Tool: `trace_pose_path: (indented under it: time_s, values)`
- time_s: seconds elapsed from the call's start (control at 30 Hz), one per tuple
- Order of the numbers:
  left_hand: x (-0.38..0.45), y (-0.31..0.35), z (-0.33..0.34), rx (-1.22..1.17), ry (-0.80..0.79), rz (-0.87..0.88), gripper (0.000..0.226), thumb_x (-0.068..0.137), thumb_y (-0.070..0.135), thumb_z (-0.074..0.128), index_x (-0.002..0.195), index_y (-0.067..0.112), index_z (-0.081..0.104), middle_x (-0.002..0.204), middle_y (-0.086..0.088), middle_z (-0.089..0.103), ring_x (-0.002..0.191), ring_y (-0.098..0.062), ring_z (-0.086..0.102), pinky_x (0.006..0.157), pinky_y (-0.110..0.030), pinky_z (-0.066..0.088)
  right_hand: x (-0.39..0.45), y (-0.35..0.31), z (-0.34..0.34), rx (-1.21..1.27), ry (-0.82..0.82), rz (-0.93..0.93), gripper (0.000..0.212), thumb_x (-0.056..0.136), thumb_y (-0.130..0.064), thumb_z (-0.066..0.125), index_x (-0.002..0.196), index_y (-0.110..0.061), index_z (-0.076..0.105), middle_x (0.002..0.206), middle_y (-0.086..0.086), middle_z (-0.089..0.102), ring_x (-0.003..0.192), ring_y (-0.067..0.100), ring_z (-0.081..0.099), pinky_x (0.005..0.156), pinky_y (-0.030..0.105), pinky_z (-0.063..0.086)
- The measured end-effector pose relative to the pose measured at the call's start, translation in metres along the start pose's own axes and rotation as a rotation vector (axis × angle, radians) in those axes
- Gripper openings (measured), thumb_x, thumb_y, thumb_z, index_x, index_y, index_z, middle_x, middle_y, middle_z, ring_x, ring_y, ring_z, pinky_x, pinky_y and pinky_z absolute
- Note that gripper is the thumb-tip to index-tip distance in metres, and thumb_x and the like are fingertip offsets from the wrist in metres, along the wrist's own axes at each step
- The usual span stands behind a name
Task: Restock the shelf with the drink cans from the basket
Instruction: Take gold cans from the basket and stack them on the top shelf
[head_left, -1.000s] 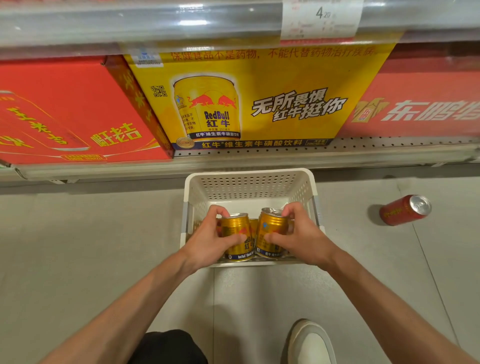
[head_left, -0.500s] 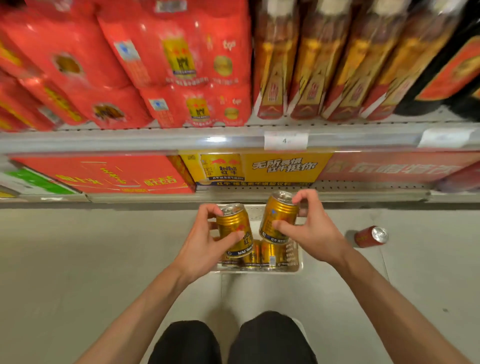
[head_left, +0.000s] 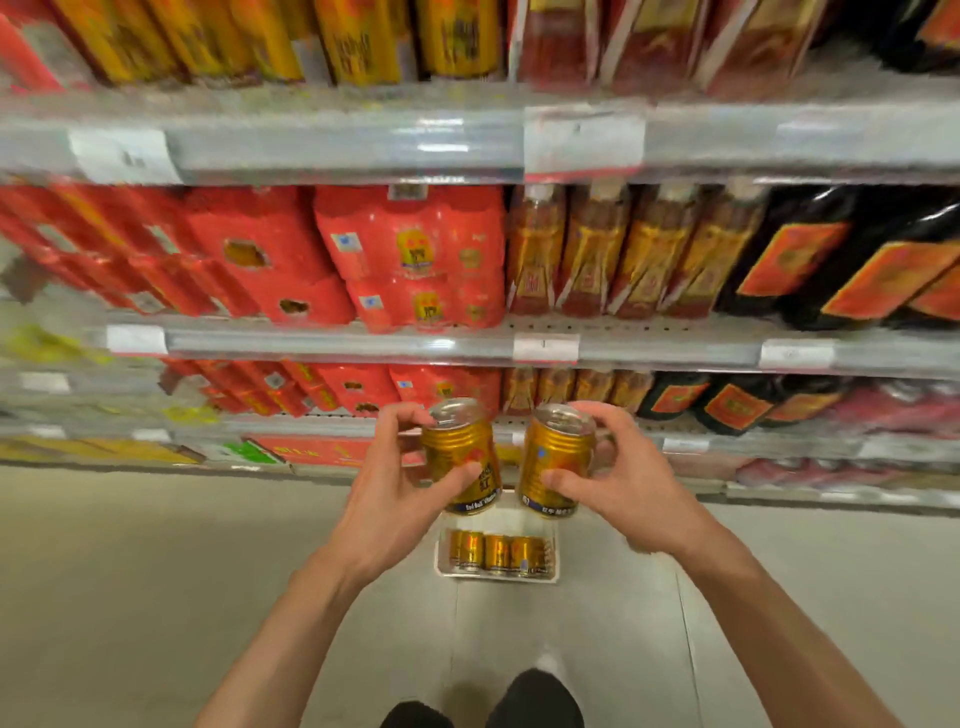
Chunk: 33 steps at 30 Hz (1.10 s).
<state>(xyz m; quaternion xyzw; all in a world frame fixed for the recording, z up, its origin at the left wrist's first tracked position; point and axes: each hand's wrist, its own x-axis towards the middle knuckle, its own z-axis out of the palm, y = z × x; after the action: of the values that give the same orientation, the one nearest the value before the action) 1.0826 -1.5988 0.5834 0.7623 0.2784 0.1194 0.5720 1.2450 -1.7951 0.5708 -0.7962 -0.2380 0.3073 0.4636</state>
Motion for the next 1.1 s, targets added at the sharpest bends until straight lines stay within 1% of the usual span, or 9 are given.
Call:
trace_pose_path:
  time_s: [0.13, 0.23, 0.47, 0.6, 0.67, 0.73, 0.83, 1.0, 1.1]
  values:
    - [-0.014, 0.095, -0.031, -0.031, 0.064, 0.070, 0.053, 0.078, 0.018, 0.085, 0.112, 0.034, 0.048, 0.111, 0.021, 0.063, 0.105, -0.008, 0.064, 0.079, -0.024, 0.058, -0.025, -0.085, -0.045, 0.017, 0.039, -0.061, 0.070, 0.064, -0.046, 0.087, 0.126, -0.047, 0.054, 0.130, -0.011, 0.061, 0.119, 0.005, 0.061, 0.095, 0.035, 0.057]
    - [-0.021, 0.150, -0.048, -0.017, 0.093, 0.128, 0.061, 0.077, 0.020, 0.087, 0.122, 0.037, 0.050, 0.121, 0.018, 0.063, 0.108, -0.006, 0.064, 0.088, -0.025, 0.055, -0.036, -0.137, -0.069, 0.049, 0.031, -0.090, 0.075, 0.061, -0.050, 0.085, 0.129, -0.045, 0.054, 0.130, -0.009, 0.062, 0.114, 0.003, 0.065, 0.095, 0.035, 0.059]
    - [-0.009, 0.229, -0.081, -0.038, 0.171, 0.233, 0.072, 0.073, 0.020, 0.090, 0.133, 0.035, 0.053, 0.125, 0.016, 0.065, 0.106, 0.008, 0.064, 0.080, -0.006, 0.049, -0.040, -0.226, -0.103, 0.039, 0.081, -0.207, 0.069, 0.063, -0.047, 0.088, 0.125, -0.049, 0.057, 0.130, -0.009, 0.064, 0.120, 0.010, 0.064, 0.094, 0.040, 0.059]
    - [0.006, 0.262, -0.106, -0.031, 0.199, 0.303, 0.074, 0.064, 0.051, 0.089, 0.130, 0.044, 0.056, 0.123, 0.016, 0.069, 0.112, -0.004, 0.066, 0.091, -0.039, 0.059, -0.042, -0.267, -0.110, -0.003, 0.163, -0.251, 0.065, 0.064, -0.048, 0.088, 0.119, -0.058, 0.055, 0.122, -0.014, 0.067, 0.110, 0.012, 0.069, 0.093, 0.041, 0.059]
    - [0.013, 0.278, -0.120, -0.015, 0.210, 0.357, 0.074, 0.061, 0.058, 0.087, 0.128, 0.047, 0.057, 0.125, 0.019, 0.067, 0.117, -0.004, 0.063, 0.096, -0.045, 0.056, -0.043, -0.286, -0.111, -0.019, 0.225, -0.284, 0.066, 0.063, -0.051, 0.087, 0.120, -0.057, 0.055, 0.126, -0.015, 0.064, 0.113, 0.010, 0.067, 0.094, 0.041, 0.059]
    - [0.018, 0.294, -0.133, -0.002, 0.221, 0.406, 0.071, 0.066, 0.050, 0.089, 0.129, 0.045, 0.057, 0.126, 0.020, 0.065, 0.119, -0.003, 0.061, 0.100, -0.036, 0.053, -0.045, -0.304, -0.110, -0.043, 0.278, -0.326, 0.069, 0.062, -0.054, 0.085, 0.124, -0.052, 0.055, 0.129, -0.016, 0.062, 0.117, 0.005, 0.062, 0.096, 0.041, 0.057]
    - [0.027, 0.318, -0.152, -0.009, 0.223, 0.470, 0.067, 0.070, 0.037, 0.091, 0.129, 0.039, 0.059, 0.122, 0.014, 0.069, 0.112, -0.006, 0.066, 0.088, -0.021, 0.051, -0.048, -0.333, -0.110, -0.075, 0.363, -0.372, 0.077, 0.060, -0.059, 0.083, 0.130, -0.047, 0.054, 0.128, -0.017, 0.062, 0.116, 0.003, 0.063, 0.098, 0.040, 0.056]
    - [0.037, 0.357, -0.182, 0.012, 0.257, 0.560, 0.069, 0.068, 0.043, 0.091, 0.129, 0.040, 0.060, 0.117, 0.018, 0.070, 0.108, 0.000, 0.064, 0.090, -0.022, 0.049, -0.050, -0.384, -0.114, -0.101, 0.466, -0.461, 0.076, 0.068, -0.050, 0.086, 0.135, -0.043, 0.053, 0.127, -0.017, 0.063, 0.112, 0.002, 0.064, 0.100, 0.036, 0.055]
    - [0.045, 0.381, -0.204, 0.017, 0.254, 0.596, 0.070, 0.068, 0.043, 0.089, 0.131, 0.042, 0.059, 0.114, 0.021, 0.069, 0.103, 0.008, 0.063, 0.086, -0.018, 0.052, -0.050, -0.417, -0.119, -0.137, 0.496, -0.513, 0.072, 0.074, -0.045, 0.087, 0.136, -0.045, 0.051, 0.127, -0.021, 0.061, 0.113, -0.002, 0.061, 0.095, 0.023, 0.051]
